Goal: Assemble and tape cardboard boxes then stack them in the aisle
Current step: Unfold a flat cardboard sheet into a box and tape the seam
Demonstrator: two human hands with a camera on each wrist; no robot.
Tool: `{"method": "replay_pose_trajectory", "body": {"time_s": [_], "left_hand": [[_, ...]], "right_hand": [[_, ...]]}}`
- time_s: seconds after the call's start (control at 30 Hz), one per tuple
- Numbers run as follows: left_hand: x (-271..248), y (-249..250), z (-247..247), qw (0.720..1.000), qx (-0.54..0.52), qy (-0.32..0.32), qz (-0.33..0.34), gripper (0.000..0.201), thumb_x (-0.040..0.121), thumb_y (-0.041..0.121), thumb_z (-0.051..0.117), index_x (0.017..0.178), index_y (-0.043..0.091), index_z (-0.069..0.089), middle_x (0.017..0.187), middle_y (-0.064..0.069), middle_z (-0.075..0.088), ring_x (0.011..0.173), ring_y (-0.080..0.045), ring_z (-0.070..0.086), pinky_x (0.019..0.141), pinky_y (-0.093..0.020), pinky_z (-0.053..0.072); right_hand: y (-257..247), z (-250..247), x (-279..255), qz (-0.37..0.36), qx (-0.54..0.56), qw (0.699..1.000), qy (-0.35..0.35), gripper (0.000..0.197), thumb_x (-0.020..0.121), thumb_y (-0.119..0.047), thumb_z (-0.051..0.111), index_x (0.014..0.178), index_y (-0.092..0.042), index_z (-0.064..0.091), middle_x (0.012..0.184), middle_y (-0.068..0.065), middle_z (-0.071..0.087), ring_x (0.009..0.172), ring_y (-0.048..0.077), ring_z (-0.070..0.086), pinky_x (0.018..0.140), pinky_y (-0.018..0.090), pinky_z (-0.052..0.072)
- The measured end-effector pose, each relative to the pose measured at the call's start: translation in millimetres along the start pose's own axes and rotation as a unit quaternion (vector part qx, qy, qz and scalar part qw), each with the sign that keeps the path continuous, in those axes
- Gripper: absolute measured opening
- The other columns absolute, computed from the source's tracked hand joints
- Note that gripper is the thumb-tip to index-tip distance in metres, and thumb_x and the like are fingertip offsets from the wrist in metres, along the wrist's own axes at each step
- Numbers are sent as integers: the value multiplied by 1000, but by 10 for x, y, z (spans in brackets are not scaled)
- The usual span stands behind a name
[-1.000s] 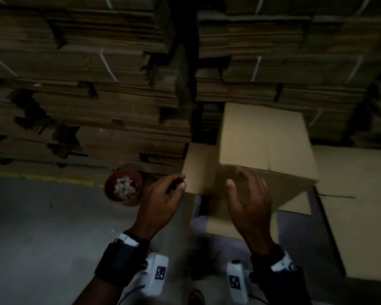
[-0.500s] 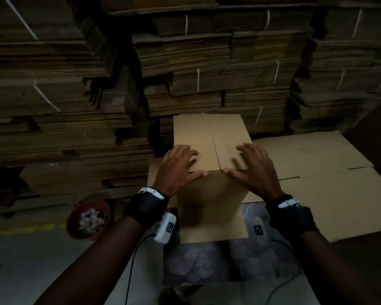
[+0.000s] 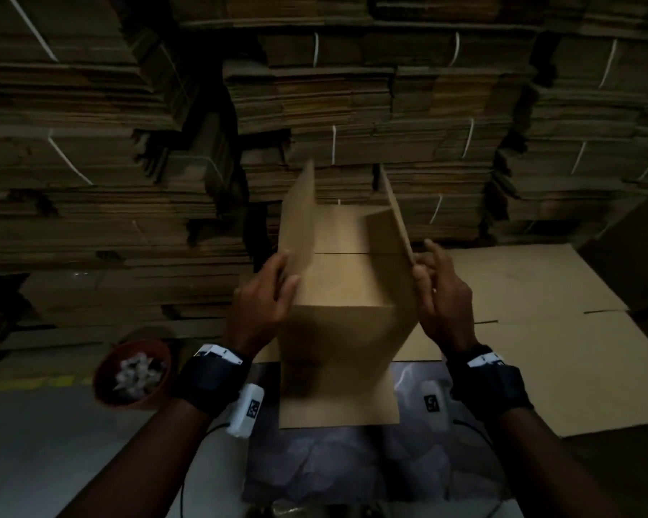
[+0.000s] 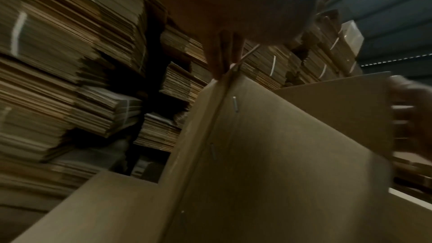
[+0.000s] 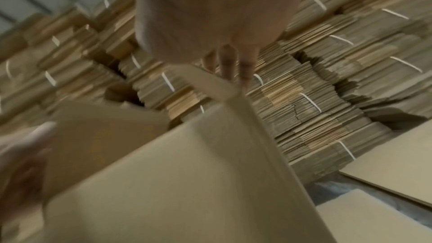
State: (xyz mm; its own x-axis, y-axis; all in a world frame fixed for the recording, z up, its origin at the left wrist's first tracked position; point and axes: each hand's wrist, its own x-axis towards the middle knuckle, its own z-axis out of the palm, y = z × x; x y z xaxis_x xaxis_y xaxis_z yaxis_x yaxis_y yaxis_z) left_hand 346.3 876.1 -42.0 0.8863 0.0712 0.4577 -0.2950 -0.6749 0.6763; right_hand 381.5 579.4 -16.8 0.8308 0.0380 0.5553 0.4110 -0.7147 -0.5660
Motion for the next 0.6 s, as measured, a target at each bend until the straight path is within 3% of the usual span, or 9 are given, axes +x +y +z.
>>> {"method": "replay_pose_trajectory", "body": {"time_s": [0.1, 0.17, 0.2, 0.27, 0.3, 0.37, 0.43, 0.53, 0.6], "left_hand": [[-119, 82, -32, 992, -3, 116, -48, 49, 106, 30, 43, 151, 29, 23, 102, -5, 67, 62, -5, 57, 55, -17, 46], [-148, 84, -44, 980, 17, 176, -89, 55, 106, 20, 45, 156, 22, 21, 103, -14, 65, 65, -16, 59, 56, -20, 44], [-149, 76, -65, 973, 30, 201, -113, 60, 105, 19, 47, 158, 18, 19, 118, -21, 62, 82, -29, 65, 63, -30, 50], [-158, 11, -128, 951, 95, 252, -150, 69, 99, 14, 53, 159, 15, 17, 154, -25, 34, 129, -42, 48, 93, -46, 50], [-158, -17, -173, 938, 156, 258, -172, 71, 95, 12, 55, 158, 15, 22, 161, -24, 20, 140, -43, 33, 104, -51, 42], [-150, -22, -238, 917, 269, 198, -219, 57, 89, 16, 59, 145, 17, 48, 163, -18, 19, 145, -45, 19, 112, -62, 26], [-120, 24, -213, 914, 314, 106, -232, 36, 95, 31, 57, 128, 20, 63, 157, -13, 33, 144, -39, 21, 114, -66, 17], [-96, 112, -49, 919, 277, -40, -278, 66, 95, 71, 37, 141, 25, 50, 158, -12, 31, 147, -33, 22, 116, -64, 13], [-70, 139, 68, 922, 166, -111, -333, 97, 83, 89, 29, 151, 21, 33, 161, -15, 24, 148, -34, 23, 116, -60, 21]], "right_hand": [[48, -160, 27, 12, 34, 993, 108, 54, 104, -26, 42, 154, -10, 28, 138, 13, 61, 97, 6, 57, 80, 21, 45], [146, -272, 76, 26, 4, 983, 179, 60, 95, -1, 50, 152, 0, 31, 149, 23, 45, 107, 11, 52, 84, 7, 38], [224, -318, 102, 49, -35, 980, 191, 63, 91, 4, 51, 151, 0, 34, 155, 26, 33, 122, 21, 49, 92, 10, 38], [393, -363, 146, 115, -166, 971, 129, 57, 90, -2, 54, 145, -8, 45, 162, 25, 19, 146, 39, 27, 108, 43, 38], [475, -356, 166, 142, -228, 961, 69, 50, 91, -8, 57, 140, -12, 50, 163, 23, 21, 150, 40, 19, 109, 62, 29], [560, -339, 229, 136, -265, 952, -75, 39, 93, -17, 60, 132, -14, 58, 158, 19, 34, 150, 37, 22, 110, 71, 18], [541, -277, 331, 103, -226, 948, -199, 31, 98, -21, 55, 128, -14, 58, 149, 18, 44, 141, 34, 36, 110, 61, 29], [358, -145, 540, 126, -119, 946, -275, 38, 106, -38, 42, 138, -18, 48, 136, 14, 55, 116, 32, 55, 89, 40, 44], [298, -27, 649, 132, -84, 941, -300, 41, 108, -46, 35, 144, -27, 38, 125, 11, 64, 97, 27, 59, 70, 30, 41]]}}
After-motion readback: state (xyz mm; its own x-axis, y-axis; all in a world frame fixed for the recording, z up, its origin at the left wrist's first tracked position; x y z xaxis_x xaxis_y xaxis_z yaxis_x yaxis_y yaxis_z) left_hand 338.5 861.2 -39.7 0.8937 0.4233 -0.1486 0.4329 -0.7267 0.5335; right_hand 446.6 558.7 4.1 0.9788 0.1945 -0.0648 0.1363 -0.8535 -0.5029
